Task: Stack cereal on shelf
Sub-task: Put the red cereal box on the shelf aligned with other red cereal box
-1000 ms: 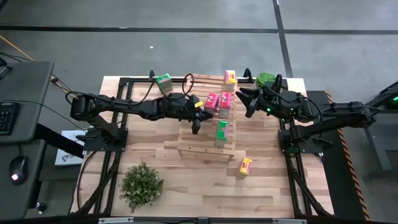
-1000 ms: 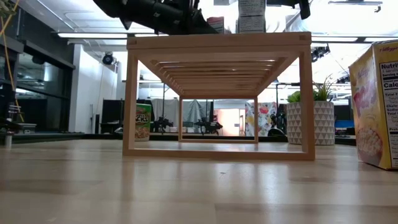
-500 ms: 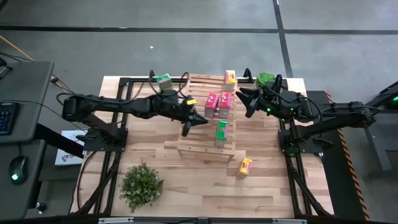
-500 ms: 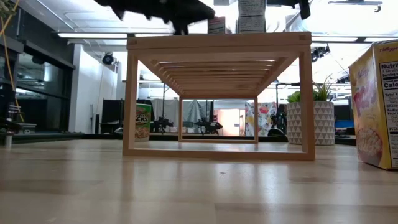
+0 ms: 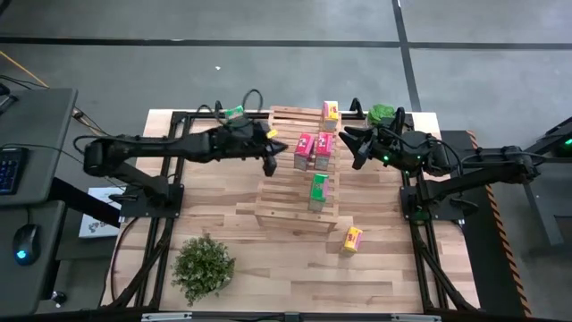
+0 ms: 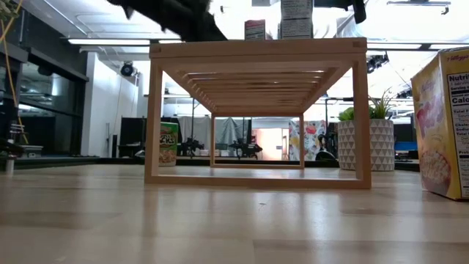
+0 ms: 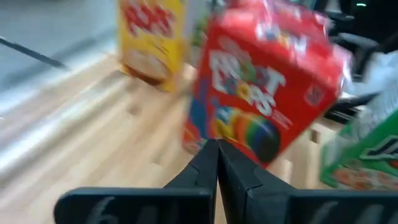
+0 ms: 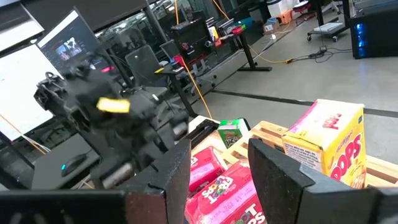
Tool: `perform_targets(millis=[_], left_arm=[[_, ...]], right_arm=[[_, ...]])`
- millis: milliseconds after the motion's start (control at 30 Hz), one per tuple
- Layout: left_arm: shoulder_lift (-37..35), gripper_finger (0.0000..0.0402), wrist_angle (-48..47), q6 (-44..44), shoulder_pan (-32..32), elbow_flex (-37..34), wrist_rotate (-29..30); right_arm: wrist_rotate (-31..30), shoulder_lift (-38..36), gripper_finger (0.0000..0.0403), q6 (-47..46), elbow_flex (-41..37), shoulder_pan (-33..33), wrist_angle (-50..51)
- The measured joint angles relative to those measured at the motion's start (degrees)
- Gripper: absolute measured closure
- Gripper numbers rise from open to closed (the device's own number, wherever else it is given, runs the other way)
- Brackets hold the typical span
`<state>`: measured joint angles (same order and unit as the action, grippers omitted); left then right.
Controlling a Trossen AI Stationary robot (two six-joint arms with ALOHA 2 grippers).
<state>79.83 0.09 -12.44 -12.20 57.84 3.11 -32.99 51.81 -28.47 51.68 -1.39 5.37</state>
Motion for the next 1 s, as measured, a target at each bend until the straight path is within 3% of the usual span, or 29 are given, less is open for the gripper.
perform_targets(millis=[133, 567, 733, 1000], left_arm=[[3.3, 0.0401, 1.7, -4.0, 0.8, 0.0, -4.8], [3.9, 0.0401, 1.5, -6.9, 5.1, 0.1, -4.3], [3.8, 0.0402, 1.1, -6.0, 5.1, 0.1, -1.7], [3.7, 0.0401, 2.6, -4.9, 4.7, 0.1, 7.6]], right_arm=[[0.0, 0.0, 0.0249, 0.0, 0.0, 0.0, 0.0], [0.0, 0.0, 0.0249, 0.2, 0.0, 0.0, 0.0], [0.0, 0.0, 0.0249, 0.2, 0.0, 0.0, 0.0], [0.0, 0.0, 0.0249, 0.0, 0.0, 0.0, 0.0]])
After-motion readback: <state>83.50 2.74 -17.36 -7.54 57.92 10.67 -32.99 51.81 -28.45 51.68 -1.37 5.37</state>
